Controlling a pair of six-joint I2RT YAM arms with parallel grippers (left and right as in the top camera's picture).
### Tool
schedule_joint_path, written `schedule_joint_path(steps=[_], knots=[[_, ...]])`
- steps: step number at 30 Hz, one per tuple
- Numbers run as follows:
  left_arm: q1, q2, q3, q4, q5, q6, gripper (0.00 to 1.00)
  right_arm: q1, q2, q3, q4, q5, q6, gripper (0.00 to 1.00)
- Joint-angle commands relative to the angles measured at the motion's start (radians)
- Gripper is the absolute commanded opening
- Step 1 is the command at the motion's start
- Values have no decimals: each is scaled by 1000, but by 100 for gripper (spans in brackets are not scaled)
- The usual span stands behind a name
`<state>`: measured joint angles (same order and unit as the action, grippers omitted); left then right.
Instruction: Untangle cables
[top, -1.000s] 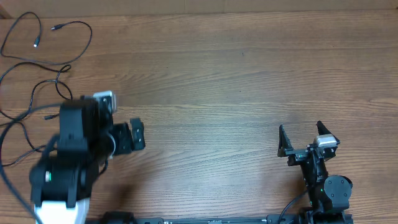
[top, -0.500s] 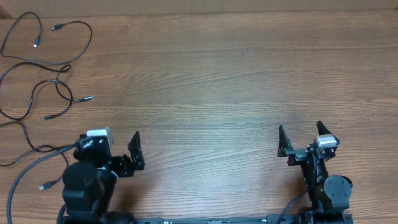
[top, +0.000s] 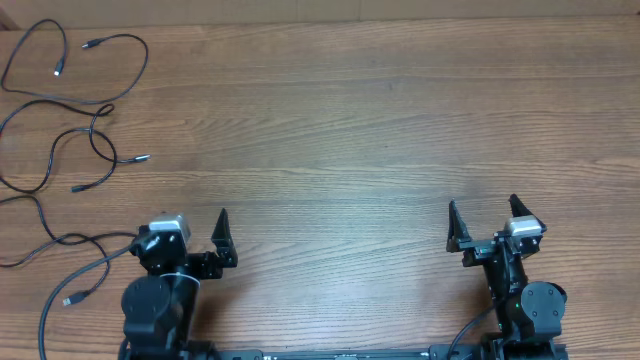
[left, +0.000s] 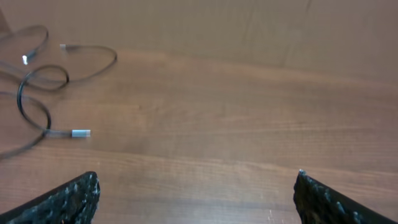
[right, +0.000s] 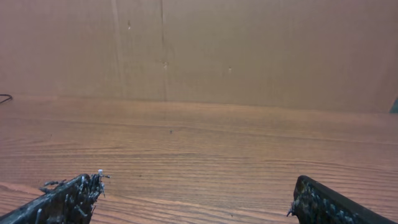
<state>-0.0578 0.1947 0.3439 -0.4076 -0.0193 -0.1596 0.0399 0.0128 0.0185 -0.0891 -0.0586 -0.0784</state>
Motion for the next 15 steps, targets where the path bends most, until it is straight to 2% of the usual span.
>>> schedule_joint_path(steps=[1,4,11,15], knots=[[-1,-70,-75,90,-14,57,100,-1,-10,-10,7,13,-2,100],[-1,-105,-113,153,-14,87,100,-1,-10,-10,7,13,-1,100],[0,-157,-145,172,-18,139,99,-1,-10,-10,7,13,-2,100],[0,-193,-199,257,-35,138,99,-1,-10,-10,7,13,-2,100]])
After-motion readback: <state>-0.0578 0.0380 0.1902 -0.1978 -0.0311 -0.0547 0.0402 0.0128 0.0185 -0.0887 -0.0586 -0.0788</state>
